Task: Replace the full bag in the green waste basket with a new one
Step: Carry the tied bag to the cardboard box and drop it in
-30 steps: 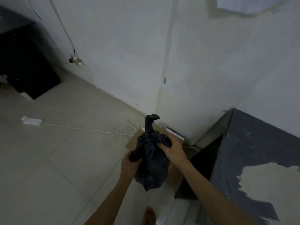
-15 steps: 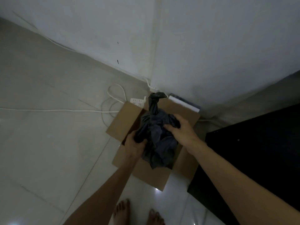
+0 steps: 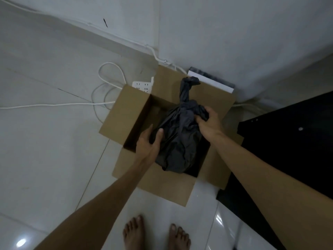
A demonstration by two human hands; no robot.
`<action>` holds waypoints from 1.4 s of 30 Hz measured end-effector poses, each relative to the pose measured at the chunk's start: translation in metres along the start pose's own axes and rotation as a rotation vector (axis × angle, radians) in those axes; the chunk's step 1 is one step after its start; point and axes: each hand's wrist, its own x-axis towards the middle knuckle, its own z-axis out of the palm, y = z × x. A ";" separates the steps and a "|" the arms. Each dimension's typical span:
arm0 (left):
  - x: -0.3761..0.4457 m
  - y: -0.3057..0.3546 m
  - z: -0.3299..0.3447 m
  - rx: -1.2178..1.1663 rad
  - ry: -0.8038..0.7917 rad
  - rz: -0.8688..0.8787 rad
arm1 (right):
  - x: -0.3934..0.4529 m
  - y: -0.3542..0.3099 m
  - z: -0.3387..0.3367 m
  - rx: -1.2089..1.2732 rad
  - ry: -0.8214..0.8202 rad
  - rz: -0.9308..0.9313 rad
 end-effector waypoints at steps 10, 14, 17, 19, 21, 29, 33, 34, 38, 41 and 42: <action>0.003 0.000 0.007 0.727 -0.386 0.242 | -0.001 0.017 0.016 -0.595 0.113 -0.316; 0.012 -0.020 0.015 0.803 -0.355 0.158 | -0.004 0.030 0.020 -0.790 0.032 -0.402; 0.020 -0.030 0.017 0.792 -0.343 0.071 | -0.014 0.035 0.017 -0.873 -0.021 -0.466; 0.023 -0.036 0.018 0.780 -0.339 0.085 | -0.021 0.042 0.013 -0.877 -0.093 -0.500; 0.024 -0.039 0.019 0.768 -0.339 0.107 | -0.025 0.050 0.010 -0.872 -0.173 -0.500; 0.036 -0.040 0.021 0.814 -0.334 0.014 | -0.013 0.073 0.024 -1.101 -0.254 -0.381; 0.036 -0.043 0.016 0.854 -0.344 0.007 | -0.012 0.075 0.030 -1.086 -0.293 -0.289; 0.034 -0.041 0.014 0.867 -0.343 0.014 | -0.012 0.074 0.028 -1.083 -0.298 -0.273; 0.017 -0.021 0.000 0.913 -0.290 0.139 | -0.017 0.065 0.014 -1.090 -0.277 -0.240; 0.002 -0.003 -0.008 0.933 -0.296 0.191 | -0.030 0.057 0.009 -1.044 -0.192 -0.236; -0.003 0.002 -0.010 0.940 -0.309 0.193 | -0.035 0.054 0.008 -1.025 -0.153 -0.232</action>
